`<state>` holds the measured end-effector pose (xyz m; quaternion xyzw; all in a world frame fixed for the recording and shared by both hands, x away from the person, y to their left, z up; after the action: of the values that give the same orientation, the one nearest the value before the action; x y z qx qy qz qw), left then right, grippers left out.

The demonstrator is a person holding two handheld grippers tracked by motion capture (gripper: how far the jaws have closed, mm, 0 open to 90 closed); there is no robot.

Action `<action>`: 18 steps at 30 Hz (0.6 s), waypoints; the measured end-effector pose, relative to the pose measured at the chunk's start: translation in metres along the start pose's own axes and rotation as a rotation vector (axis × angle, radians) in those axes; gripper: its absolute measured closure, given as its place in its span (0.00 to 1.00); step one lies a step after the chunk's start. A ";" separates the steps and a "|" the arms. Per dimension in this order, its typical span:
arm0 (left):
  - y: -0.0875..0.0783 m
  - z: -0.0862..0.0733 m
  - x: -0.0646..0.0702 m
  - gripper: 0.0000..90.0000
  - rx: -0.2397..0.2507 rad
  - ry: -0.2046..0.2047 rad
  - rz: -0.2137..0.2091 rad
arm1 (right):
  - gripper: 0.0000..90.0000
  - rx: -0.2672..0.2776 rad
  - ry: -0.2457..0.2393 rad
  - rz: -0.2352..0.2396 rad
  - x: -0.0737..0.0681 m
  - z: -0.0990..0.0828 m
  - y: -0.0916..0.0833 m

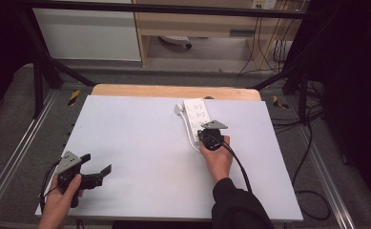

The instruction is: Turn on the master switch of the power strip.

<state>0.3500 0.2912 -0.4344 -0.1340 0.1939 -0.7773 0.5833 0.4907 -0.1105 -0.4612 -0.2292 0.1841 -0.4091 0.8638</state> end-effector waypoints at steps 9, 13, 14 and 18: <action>0.000 0.000 -0.001 0.07 0.005 -0.002 0.000 | 1.00 0.002 0.029 0.020 0.003 0.003 -0.003; 0.000 0.000 0.000 0.07 0.004 -0.002 0.001 | 1.00 0.002 0.031 0.017 0.004 0.003 -0.003; 0.000 0.000 -0.001 0.07 0.005 -0.003 0.001 | 1.00 0.000 0.031 0.017 0.004 0.003 -0.003; 0.000 0.000 -0.001 0.07 0.005 -0.004 0.000 | 1.00 0.004 0.040 0.017 0.005 0.003 -0.004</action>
<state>0.3499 0.2918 -0.4340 -0.1340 0.1907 -0.7774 0.5842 0.4929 -0.1158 -0.4574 -0.2177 0.2024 -0.4067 0.8638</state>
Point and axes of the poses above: each handheld gripper's, and its own axes: y roughly forward along the jaws, z roughly out of its top, x roughly to its right, the point moved 3 cm from there along y, roughly forward along the jaws, and after that the axes turned 14 degrees about z, right-handed, at the moved point
